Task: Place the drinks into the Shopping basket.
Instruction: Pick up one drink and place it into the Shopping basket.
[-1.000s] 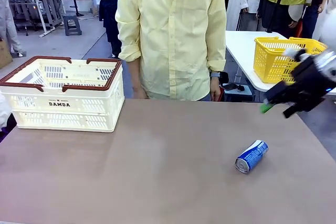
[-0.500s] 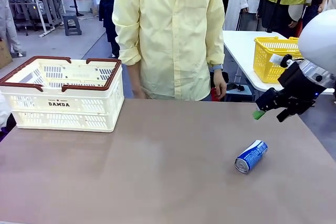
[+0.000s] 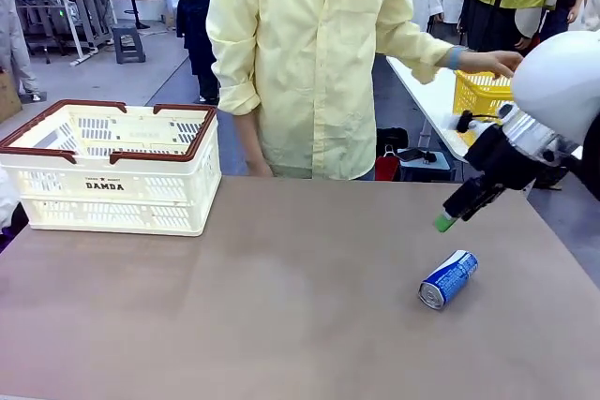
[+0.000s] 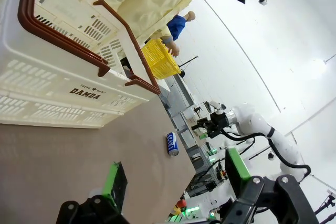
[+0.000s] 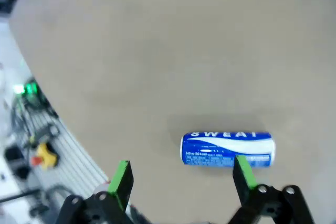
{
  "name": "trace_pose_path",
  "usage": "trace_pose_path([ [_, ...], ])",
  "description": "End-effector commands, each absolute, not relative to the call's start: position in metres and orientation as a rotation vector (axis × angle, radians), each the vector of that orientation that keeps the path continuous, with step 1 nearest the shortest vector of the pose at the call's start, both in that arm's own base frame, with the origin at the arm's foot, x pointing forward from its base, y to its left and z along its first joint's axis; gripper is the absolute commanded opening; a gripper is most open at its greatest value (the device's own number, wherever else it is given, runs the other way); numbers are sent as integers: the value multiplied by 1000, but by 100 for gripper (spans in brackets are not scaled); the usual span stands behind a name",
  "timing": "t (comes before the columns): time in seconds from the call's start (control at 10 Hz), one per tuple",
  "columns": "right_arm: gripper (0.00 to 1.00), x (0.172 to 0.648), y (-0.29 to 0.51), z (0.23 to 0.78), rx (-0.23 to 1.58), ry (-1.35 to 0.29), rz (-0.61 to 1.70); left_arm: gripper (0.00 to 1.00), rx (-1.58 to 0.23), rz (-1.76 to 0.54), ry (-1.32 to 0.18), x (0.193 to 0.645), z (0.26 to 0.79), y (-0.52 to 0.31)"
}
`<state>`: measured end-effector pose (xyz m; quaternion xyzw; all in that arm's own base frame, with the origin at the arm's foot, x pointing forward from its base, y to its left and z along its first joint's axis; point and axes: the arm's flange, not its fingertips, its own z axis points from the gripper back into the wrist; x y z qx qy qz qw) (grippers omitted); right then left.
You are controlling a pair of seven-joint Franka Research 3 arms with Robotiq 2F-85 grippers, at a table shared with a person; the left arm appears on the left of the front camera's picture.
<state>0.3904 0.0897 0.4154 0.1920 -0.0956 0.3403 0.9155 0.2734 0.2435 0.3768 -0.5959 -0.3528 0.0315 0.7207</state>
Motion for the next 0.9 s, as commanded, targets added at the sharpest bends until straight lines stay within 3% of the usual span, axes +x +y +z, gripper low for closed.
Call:
trace_pose_path([
  [0.0,100,397,71,413,420,-168,797,100,-1331,58,-789,271,379,243],
  [0.2,100,385,83,402,339,-134,655,100,-1331,58,-789,271,379,243],
  [0.3,100,383,80,394,259,-51,477,100,-1331,58,-789,271,379,243],
  [0.5,100,377,84,372,257,153,-134,100,-1331,58,-789,271,379,243],
  [0.7,100,374,79,372,163,133,-264,100,-1331,58,-789,271,379,243],
  [0.8,100,374,76,374,139,24,-316,100,-1331,58,-789,271,379,243],
])
